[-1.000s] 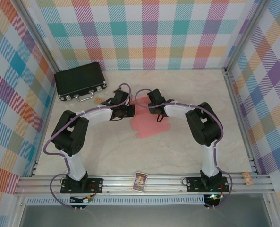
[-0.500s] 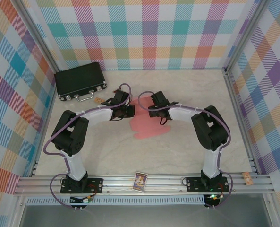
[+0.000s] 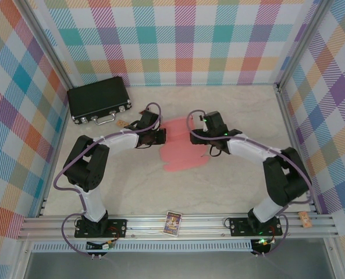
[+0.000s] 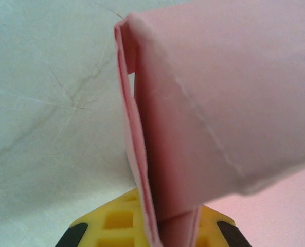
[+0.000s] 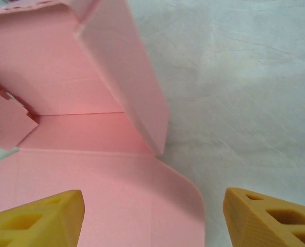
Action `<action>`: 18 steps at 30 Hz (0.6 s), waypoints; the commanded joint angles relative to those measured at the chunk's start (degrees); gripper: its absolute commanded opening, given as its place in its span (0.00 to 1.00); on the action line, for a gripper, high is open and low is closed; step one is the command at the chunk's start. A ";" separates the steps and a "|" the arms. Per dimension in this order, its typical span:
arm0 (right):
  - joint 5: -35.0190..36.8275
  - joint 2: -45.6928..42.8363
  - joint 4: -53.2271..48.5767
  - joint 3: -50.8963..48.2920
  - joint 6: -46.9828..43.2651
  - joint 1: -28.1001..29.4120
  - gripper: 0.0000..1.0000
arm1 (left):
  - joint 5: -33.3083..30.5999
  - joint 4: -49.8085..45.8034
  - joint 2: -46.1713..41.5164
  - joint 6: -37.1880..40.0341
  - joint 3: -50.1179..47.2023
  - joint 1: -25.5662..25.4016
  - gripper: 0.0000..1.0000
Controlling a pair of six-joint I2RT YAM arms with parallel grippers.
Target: Fold the paper box
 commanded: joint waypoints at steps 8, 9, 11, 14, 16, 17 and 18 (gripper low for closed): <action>-21.95 -16.03 4.34 -18.30 10.99 -8.91 0.72 | 0.37 8.64 -2.32 -18.54 -5.20 -0.45 0.00; -22.91 -17.26 5.49 -20.05 11.89 -9.35 0.73 | 0.40 9.63 -2.55 -19.89 -5.63 -0.49 0.00; -25.34 -19.05 8.68 -22.94 13.26 -9.75 0.73 | 0.37 11.68 -3.08 -23.09 -6.77 -0.49 0.00; -27.23 -20.11 14.85 -26.28 15.68 -9.80 0.75 | 0.19 14.88 -3.88 -27.98 -8.59 -0.49 0.00; -27.18 -19.79 18.11 -27.52 17.63 -9.79 0.75 | -0.32 16.05 -4.41 -31.18 -9.34 -0.41 0.00; -28.21 -19.32 20.89 -28.39 18.59 -9.82 0.75 | -0.32 16.88 -4.60 -32.45 -9.80 -0.40 0.00; -28.73 -18.73 23.67 -29.11 19.76 -9.77 0.74 | -0.19 17.59 -4.79 -33.90 -10.15 -0.40 0.00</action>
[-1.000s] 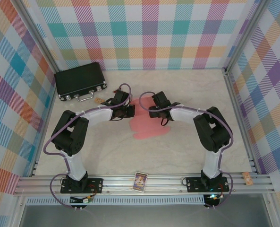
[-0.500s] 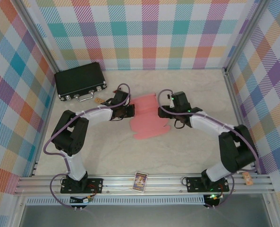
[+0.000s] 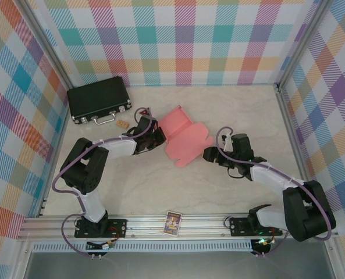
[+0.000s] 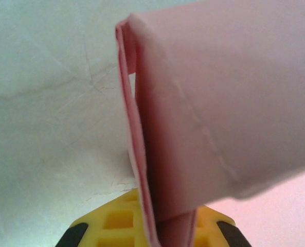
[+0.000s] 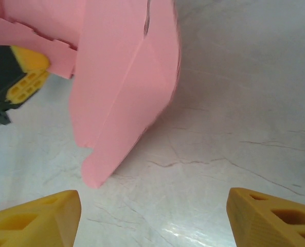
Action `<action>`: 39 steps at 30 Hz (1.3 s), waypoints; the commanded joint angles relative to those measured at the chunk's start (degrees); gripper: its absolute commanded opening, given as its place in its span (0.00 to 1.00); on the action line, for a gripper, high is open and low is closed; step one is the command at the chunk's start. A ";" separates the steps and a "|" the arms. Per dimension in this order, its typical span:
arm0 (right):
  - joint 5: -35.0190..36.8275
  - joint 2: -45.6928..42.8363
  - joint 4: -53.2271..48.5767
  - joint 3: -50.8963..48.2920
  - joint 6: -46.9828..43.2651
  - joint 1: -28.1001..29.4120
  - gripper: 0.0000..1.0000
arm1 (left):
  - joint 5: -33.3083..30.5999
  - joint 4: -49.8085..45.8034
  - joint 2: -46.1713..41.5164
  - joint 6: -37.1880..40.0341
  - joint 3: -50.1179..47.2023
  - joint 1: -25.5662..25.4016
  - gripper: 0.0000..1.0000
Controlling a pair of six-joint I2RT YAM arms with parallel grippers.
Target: Fold the paper box
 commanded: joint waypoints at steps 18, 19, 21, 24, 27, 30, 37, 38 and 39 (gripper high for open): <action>-7.25 15.18 32.59 1.67 12.25 2.28 0.58 | 2.27 13.80 -2.60 -19.03 -5.64 -0.45 0.00; -7.18 15.42 31.98 2.19 12.01 2.50 0.56 | 2.33 13.90 -2.51 -19.26 -5.64 -0.45 0.00; -7.14 16.34 31.87 3.13 11.85 2.88 0.52 | 2.49 14.75 -2.35 -19.86 -6.07 -0.40 0.00; -6.40 17.40 30.52 4.42 11.64 3.38 0.44 | 2.66 15.40 -2.16 -20.27 -6.41 -0.41 0.00; -4.90 17.65 27.52 5.37 10.99 4.01 0.35 | 2.71 15.98 -2.00 -20.70 -6.73 -0.40 0.00; -2.16 16.96 23.34 6.43 9.44 4.89 0.26 | 3.23 17.00 -1.59 -21.39 -7.04 -0.40 0.00; 2.27 15.42 14.05 9.57 7.15 5.79 0.12 | 4.03 18.59 -0.57 -22.75 -7.42 -0.40 0.14; 2.75 15.15 12.54 10.11 6.76 5.93 0.12 | 4.02 18.66 -0.63 -22.75 -7.47 -0.40 0.18; 3.42 14.77 11.06 10.67 6.24 5.98 0.12 | 3.96 18.72 -0.66 -22.71 -7.55 -0.39 0.22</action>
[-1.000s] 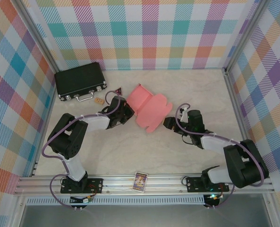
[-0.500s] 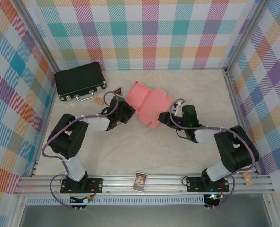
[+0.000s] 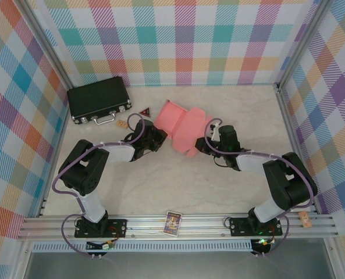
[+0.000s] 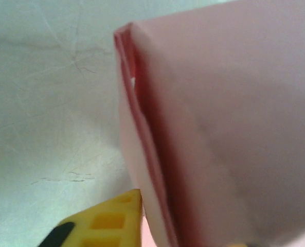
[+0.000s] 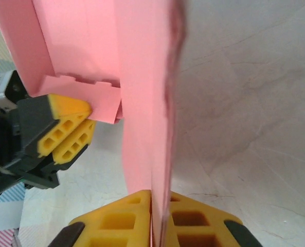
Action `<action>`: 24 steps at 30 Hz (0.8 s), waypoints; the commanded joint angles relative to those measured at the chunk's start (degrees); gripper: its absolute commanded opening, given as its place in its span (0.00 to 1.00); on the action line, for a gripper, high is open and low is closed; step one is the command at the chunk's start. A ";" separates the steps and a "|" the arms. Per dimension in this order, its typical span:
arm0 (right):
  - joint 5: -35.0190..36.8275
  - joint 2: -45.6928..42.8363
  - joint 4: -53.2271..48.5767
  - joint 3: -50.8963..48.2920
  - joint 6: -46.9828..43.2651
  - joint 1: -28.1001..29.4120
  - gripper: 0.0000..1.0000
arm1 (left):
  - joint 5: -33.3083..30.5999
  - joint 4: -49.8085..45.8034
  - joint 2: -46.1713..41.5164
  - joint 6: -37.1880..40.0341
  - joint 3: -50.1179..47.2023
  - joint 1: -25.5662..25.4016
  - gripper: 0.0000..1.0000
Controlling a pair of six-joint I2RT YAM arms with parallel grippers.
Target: Fold the paper box
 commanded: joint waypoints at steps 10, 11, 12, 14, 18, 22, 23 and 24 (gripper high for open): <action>6.89 -6.32 -24.56 8.55 -8.78 0.51 0.10 | 0.29 3.73 -2.56 0.57 -2.87 0.17 0.54; 7.30 -6.48 -26.89 9.65 -9.60 0.51 0.10 | -0.04 2.92 -3.17 1.17 -2.96 0.18 0.58; 7.73 -6.53 -29.58 11.03 -10.45 0.43 0.10 | -0.15 2.40 -4.05 1.88 -3.17 0.17 0.62; 7.83 -6.16 -35.29 14.41 -12.88 0.25 0.10 | -1.12 0.53 -6.26 3.64 -4.05 0.17 0.69; 8.54 -4.57 -48.34 22.54 -19.17 -0.10 0.09 | -4.25 -7.69 -13.71 9.90 -4.83 0.26 0.75; 8.00 -3.66 -57.65 28.84 -25.09 -0.79 0.09 | -8.96 -18.11 -21.99 17.50 -3.67 0.26 0.82; 7.42 -3.39 -59.84 30.46 -26.65 -0.89 0.09 | -10.25 -20.95 -23.63 20.11 -2.85 0.33 0.83; 6.49 -2.89 -62.30 32.15 -28.32 -0.96 0.09 | -11.72 -23.69 -25.00 22.43 -1.83 0.43 0.84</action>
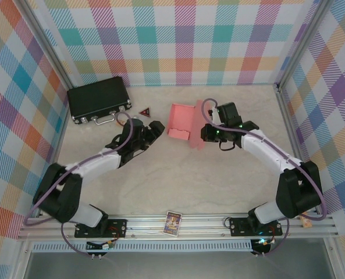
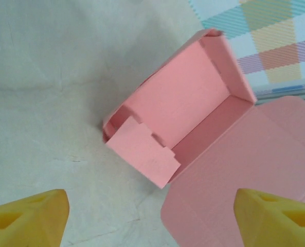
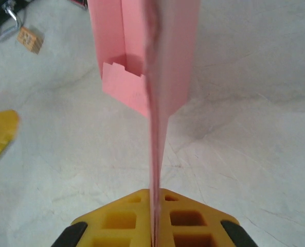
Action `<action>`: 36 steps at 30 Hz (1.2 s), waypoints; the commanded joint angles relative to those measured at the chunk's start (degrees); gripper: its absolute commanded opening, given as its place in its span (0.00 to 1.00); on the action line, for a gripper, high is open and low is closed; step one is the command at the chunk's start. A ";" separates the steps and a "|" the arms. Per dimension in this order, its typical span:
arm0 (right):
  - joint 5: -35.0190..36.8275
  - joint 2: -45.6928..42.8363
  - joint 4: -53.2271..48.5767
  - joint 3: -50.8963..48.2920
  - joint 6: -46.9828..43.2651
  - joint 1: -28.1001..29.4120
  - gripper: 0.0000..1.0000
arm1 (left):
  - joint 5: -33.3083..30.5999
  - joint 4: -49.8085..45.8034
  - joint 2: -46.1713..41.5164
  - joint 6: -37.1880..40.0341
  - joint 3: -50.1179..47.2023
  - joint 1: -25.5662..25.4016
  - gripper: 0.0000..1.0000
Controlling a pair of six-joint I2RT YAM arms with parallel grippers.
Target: Fold the paper box
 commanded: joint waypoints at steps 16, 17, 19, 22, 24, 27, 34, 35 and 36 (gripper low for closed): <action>-11.81 8.82 -38.77 23.18 -27.30 -0.72 0.09 | -4.53 -24.18 -1.14 30.09 11.41 1.72 0.87; -11.83 9.56 -38.89 23.04 -27.62 -0.75 0.09 | -3.21 -23.55 -0.62 30.77 11.60 1.96 0.87; -11.21 10.98 -38.89 23.20 -28.21 -0.77 0.09 | -1.25 -23.04 0.42 31.46 12.05 2.24 0.87; -9.34 13.05 -38.71 23.99 -28.38 -0.80 0.12 | 1.15 -22.89 1.80 32.95 12.75 2.61 0.87; -7.59 15.00 -39.46 25.65 -28.64 -0.80 0.13 | 3.00 -22.53 2.91 33.59 13.09 3.09 0.88; -5.55 17.25 -40.07 27.44 -28.91 -0.78 0.15 | 5.34 -21.29 4.37 33.80 12.99 3.69 0.88; -1.88 18.86 -40.21 31.13 -28.75 -0.80 0.31 | 7.61 -19.16 6.27 34.67 13.08 5.36 0.87; -1.83 18.68 -40.16 31.51 -28.76 -0.73 0.32 | 7.83 -18.87 6.55 34.70 13.15 5.58 0.87; -1.70 18.32 -40.09 31.92 -28.61 -0.72 0.38 | 8.24 -18.46 6.91 34.87 13.28 5.89 0.87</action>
